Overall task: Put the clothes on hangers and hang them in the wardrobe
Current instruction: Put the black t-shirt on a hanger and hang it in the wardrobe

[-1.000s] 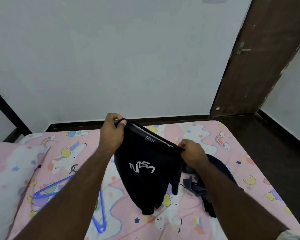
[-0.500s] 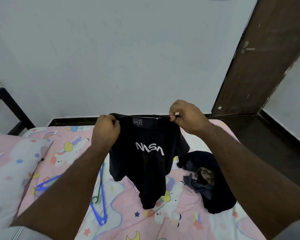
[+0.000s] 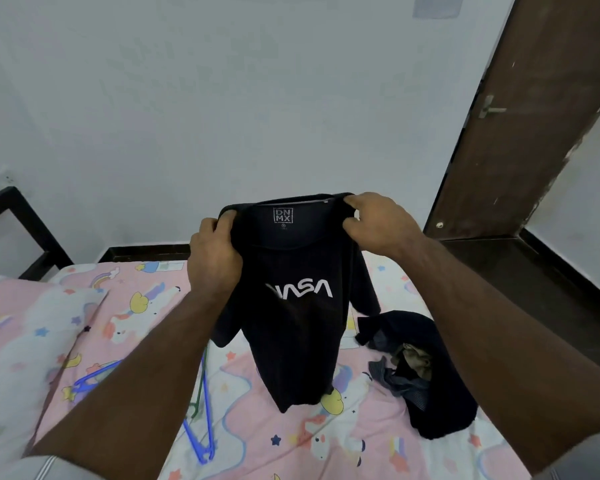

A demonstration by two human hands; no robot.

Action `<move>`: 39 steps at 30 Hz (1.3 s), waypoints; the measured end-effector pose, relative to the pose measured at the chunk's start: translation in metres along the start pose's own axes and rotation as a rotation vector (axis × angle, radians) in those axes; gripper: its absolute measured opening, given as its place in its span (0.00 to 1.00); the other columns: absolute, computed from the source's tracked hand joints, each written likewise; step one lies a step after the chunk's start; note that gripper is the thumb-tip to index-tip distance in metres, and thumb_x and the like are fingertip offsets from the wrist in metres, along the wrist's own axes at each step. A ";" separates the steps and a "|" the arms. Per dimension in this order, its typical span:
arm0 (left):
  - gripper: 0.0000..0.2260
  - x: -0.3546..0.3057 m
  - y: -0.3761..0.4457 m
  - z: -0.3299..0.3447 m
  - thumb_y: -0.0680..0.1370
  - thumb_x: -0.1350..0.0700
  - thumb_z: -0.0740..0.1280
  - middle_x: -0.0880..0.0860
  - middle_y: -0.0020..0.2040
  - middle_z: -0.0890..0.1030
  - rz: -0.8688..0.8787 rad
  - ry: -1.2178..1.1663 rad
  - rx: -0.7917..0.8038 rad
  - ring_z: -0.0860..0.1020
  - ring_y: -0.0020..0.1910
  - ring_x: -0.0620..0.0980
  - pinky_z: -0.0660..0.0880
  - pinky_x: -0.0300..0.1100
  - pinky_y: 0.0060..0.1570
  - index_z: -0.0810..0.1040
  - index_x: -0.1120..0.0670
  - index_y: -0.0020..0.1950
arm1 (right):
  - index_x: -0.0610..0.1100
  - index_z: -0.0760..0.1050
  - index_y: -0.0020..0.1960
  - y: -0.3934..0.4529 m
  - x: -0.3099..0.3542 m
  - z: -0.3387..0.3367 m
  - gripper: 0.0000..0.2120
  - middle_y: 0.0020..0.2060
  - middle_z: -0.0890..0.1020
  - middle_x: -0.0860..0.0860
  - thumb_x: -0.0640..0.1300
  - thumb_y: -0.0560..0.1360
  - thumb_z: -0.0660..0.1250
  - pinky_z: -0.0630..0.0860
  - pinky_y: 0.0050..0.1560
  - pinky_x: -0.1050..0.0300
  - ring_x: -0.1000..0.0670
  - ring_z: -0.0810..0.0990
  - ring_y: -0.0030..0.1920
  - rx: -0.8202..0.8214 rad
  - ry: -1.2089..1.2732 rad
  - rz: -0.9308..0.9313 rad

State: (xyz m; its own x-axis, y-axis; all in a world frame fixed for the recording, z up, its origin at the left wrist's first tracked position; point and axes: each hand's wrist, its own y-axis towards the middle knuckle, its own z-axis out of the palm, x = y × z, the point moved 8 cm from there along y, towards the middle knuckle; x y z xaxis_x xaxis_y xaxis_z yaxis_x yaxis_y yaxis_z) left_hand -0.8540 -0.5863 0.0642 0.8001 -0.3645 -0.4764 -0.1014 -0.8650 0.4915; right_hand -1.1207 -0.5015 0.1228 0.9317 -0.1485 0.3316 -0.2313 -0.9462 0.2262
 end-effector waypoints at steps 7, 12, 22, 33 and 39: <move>0.29 -0.020 0.027 -0.025 0.76 0.69 0.57 0.55 0.62 0.73 0.063 0.072 -0.050 0.72 0.57 0.60 0.70 0.53 0.38 0.68 0.45 0.74 | 0.46 0.71 0.49 0.002 -0.001 -0.012 0.06 0.44 0.72 0.51 0.41 0.72 0.62 0.71 0.41 0.52 0.43 0.77 0.47 0.005 -0.308 0.040; 0.29 -0.025 0.033 -0.032 0.76 0.68 0.56 0.55 0.60 0.74 0.035 0.039 -0.053 0.74 0.54 0.60 0.71 0.53 0.42 0.69 0.45 0.73 | 0.46 0.74 0.43 0.002 -0.005 -0.015 0.19 0.41 0.75 0.50 0.58 0.81 0.53 0.70 0.41 0.53 0.44 0.75 0.42 -0.131 -0.267 0.148; 0.26 -0.004 0.026 -0.019 0.76 0.64 0.56 0.54 0.59 0.76 -0.052 -0.071 0.034 0.78 0.52 0.60 0.76 0.53 0.48 0.71 0.45 0.72 | 0.39 0.77 0.55 -0.006 0.007 -0.004 0.12 0.50 0.77 0.43 0.34 0.74 0.60 0.73 0.41 0.52 0.41 0.75 0.43 -0.196 -0.165 0.077; 0.22 0.038 0.015 0.035 0.72 0.63 0.61 0.48 0.51 0.84 -0.202 -0.323 0.397 0.81 0.42 0.47 0.74 0.37 0.41 0.83 0.42 0.57 | 0.45 0.69 0.75 -0.021 -0.014 0.046 0.27 0.69 0.76 0.43 0.36 0.76 0.59 0.70 0.66 0.54 0.42 0.73 0.68 0.079 0.128 0.199; 0.26 0.073 -0.039 0.121 0.73 0.64 0.63 0.48 0.60 0.80 -0.202 -0.181 0.692 0.78 0.57 0.52 0.72 0.40 0.55 0.77 0.43 0.67 | 0.41 0.69 0.72 -0.043 -0.060 0.140 0.28 0.61 0.80 0.40 0.36 0.72 0.64 0.76 0.57 0.50 0.38 0.77 0.60 0.367 0.032 0.245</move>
State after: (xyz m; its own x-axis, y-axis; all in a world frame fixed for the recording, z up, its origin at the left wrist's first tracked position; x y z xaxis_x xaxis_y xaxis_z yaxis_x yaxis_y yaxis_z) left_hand -0.8634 -0.6206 -0.0775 0.7389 -0.1748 -0.6508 -0.3598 -0.9189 -0.1617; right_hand -1.1278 -0.4923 -0.0346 0.8511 -0.3779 0.3644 -0.3241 -0.9243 -0.2015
